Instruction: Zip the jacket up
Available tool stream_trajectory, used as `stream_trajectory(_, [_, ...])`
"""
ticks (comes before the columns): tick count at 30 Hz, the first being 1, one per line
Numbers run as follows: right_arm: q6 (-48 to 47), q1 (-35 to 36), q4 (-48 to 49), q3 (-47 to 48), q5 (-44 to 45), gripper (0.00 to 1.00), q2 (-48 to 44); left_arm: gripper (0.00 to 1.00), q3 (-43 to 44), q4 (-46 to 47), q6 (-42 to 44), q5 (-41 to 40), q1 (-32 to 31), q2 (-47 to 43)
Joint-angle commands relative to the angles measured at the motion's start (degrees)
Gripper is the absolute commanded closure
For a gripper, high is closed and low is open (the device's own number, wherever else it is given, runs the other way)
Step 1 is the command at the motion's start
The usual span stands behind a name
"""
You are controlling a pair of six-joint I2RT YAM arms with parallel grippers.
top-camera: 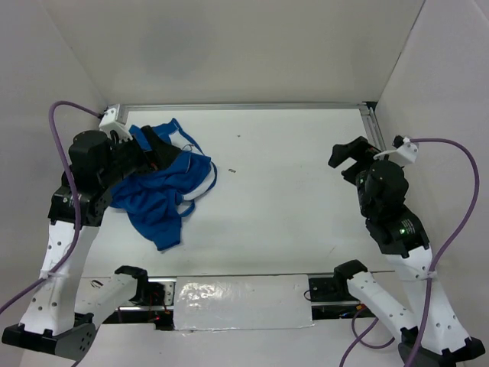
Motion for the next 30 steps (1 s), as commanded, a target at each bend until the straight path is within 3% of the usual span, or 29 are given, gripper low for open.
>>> stream_trajectory(1, [1.32,-0.29,-2.57,1.04,1.64,0.0,0.43,0.01,0.47,-1.46,-1.06,-4.91,0.25,-0.09])
stream_trajectory(7, [0.27,-0.2,-2.94,0.35,-2.21,0.0,3.51,0.01,5.28,-6.56,-2.21,-9.49,3.49,9.91])
stream_trajectory(13, [-1.31,0.59,6.01,-3.6,-13.8,0.0,7.73,0.01,18.57,-13.33,-2.48,-12.4,16.04,28.01])
stream_trajectory(15, [-1.31,1.99,7.52,-3.43,-15.05,0.0,10.7,0.01,20.06,-12.81,-1.42,-9.08,21.48,30.58])
stream_trajectory(19, [-1.66,5.76,10.69,-2.21,-13.82,0.0,16.95,0.01,16.3,-12.72,-4.57,-9.49,26.43,35.15])
stream_trajectory(25, [-2.01,9.64,9.55,1.66,-10.48,0.0,25.13,0.03,8.82,-8.07,-6.34,-6.17,26.79,43.23])
stream_trajectory(27, [-1.66,10.35,9.28,1.4,-9.52,0.0,26.19,0.2,7.77,-6.05,-4.51,-1.43,26.01,47.0])
stream_trajectory(28, [-1.75,10.96,9.2,0.97,-9.25,0.0,26.19,0.54,7.24,-4.04,-3.62,0.68,25.57,48.07])
stream_trajectory(29, [-1.49,11.14,9.2,0.53,-8.81,0.0,26.19,0.72,6.28,-3.15,-3.18,3.83,23.99,48.86])
stream_trajectory(30, [-1.4,11.23,9.28,0.09,-7.94,0.0,26.02,0.96,5.66,-2.18,-2.74,4.91,22.76,49.57])
